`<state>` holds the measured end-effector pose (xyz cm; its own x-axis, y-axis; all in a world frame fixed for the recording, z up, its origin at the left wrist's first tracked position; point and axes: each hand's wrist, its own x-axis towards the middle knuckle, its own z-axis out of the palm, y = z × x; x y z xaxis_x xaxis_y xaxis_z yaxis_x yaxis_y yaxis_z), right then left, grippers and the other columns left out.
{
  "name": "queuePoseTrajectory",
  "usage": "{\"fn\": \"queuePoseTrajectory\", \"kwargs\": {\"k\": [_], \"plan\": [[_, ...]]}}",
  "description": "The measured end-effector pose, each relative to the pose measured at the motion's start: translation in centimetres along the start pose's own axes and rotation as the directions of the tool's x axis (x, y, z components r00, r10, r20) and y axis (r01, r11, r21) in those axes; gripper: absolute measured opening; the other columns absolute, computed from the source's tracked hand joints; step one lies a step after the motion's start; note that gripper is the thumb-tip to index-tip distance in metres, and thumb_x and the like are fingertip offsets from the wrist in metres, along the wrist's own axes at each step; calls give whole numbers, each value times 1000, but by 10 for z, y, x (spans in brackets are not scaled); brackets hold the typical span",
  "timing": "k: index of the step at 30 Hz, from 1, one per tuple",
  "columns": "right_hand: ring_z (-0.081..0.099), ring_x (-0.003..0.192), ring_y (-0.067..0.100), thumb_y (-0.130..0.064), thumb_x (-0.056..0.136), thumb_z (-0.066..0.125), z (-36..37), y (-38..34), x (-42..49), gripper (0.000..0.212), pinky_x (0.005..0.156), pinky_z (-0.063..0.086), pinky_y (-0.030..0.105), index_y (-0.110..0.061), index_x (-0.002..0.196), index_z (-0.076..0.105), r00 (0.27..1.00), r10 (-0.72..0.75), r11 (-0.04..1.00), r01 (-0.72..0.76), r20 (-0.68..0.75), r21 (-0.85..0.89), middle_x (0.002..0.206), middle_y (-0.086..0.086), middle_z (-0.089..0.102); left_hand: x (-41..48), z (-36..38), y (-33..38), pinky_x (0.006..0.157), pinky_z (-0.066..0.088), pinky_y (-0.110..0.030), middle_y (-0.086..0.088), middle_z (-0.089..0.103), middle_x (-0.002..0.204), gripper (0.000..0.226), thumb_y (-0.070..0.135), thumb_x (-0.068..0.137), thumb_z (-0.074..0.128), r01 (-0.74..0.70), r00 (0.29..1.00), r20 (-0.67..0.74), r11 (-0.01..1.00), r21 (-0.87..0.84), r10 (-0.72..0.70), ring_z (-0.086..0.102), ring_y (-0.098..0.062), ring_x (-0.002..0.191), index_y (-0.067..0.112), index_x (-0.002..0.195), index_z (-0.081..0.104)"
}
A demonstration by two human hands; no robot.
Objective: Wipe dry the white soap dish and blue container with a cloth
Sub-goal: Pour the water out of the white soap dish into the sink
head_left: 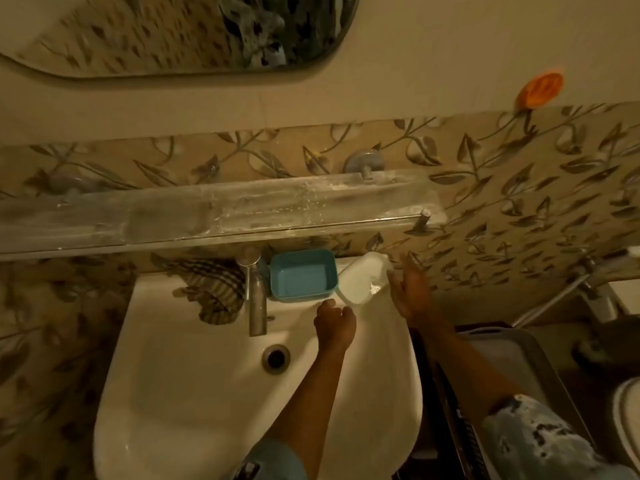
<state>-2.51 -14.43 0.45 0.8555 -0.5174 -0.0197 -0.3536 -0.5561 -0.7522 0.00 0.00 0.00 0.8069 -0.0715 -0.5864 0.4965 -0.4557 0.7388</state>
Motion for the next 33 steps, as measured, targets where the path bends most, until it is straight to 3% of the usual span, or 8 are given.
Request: {"fn": "queuePoseTrajectory", "kwargs": {"k": [3, 7, 11, 14, 18, 22, 27, 33], "plan": [[52, 120, 33, -26, 98, 50, -1, 3, 16, 43, 97, 37, 31, -3, 134, 47, 1000, -2, 1000, 2, 4, -13, 129, 18, 57, 10, 11, 1, 94, 51, -40, -11, 61, 123, 41, 13, 90, 53, -7, 999, -52, 998, -59, 4, 59, -27, 110, 13, 131, 52], [61, 106, 30, -46, 93, 42, 9, 14, 21, 56, 92, 51, 48, -8, 132, 52, 999, 14, 1000, -13, 39, -9, 119, 15, 63, 18, 25, -5, 82, 57, -43, -10, 66, 99, 23, 13, 87, 56, -48, 995, -94, 985, -168, 33, 66, -28, 92, 6, 107, 64], [59, 107, 34, -28, 96, 46, 12, 13, 15, 43, 91, 45, 37, 0, 129, 54, 1000, 21, 999, -20, -13, 42, 118, 21, 63, 15, 30, -10, 70, 57, -38, -13, 66, 75, 21, 19, 83, 58, -101, 988, -135, 975, -197, 75, 66, -27, 75, 1, 73, 61], [61, 102, 33, -31, 87, 45, 14, 11, 6, 49, 87, 49, 40, 2, 120, 58, 997, 34, 993, -27, -69, 112, 112, 22, 65, 6, 28, -7, 72, 57, -35, 3, 63, 67, 31, 12, 85, 63, -70, 990, -141, 956, -286, 30, 65, -18, 72, 25, 58, 55], [64, 91, 32, -55, 86, 44, 14, 14, -18, 64, 76, 52, 37, 3, 108, 61, 993, 9, 981, 14, -118, 193, 100, 21, 67, -9, 20, -13, 78, 58, -39, 13, 62, 77, 14, 6, 86, 63, -131, 985, -146, 936, -327, 87, 65, -19, 82, 17, 88, 72], [64, 86, 25, -85, 72, 32, 18, 20, -48, 98, 73, 51, 31, 2, 106, 62, 981, 101, 963, -54, -167, 265, 99, 14, 68, -21, 6, -27, 82, 58, -38, 1, 66, 107, 31, 8, 87, 63, -125, 988, -130, 934, -334, 86, 65, -22, 96, 7, 118, 64], [60, 100, 33, -11, 92, 57, 28, 7, -78, 13, 78, 50, 37, -2, 102, 58, 906, 389, 876, -307, -168, 373, 102, 14, 62, -36, -26, -43, 82, 58, -36, 10, 65, 87, 22, 9, 88, 60, -199, 980, -64, 955, -218, 190, 68, -20, 89, 8, 109, 68], [49, 105, 26, -29, 100, 43, 43, -16, -106, 27, 61, 57, 42, -16, 123, 43, 853, 514, 688, -476, 95, 548, 121, 6, 45, -43, -67, -60, 75, 59, -33, -4, 68, 85, 23, 6, 89, 54, -298, 952, 43, 950, -93, 302, 68, -24, 82, 4, 105, 70]]}}
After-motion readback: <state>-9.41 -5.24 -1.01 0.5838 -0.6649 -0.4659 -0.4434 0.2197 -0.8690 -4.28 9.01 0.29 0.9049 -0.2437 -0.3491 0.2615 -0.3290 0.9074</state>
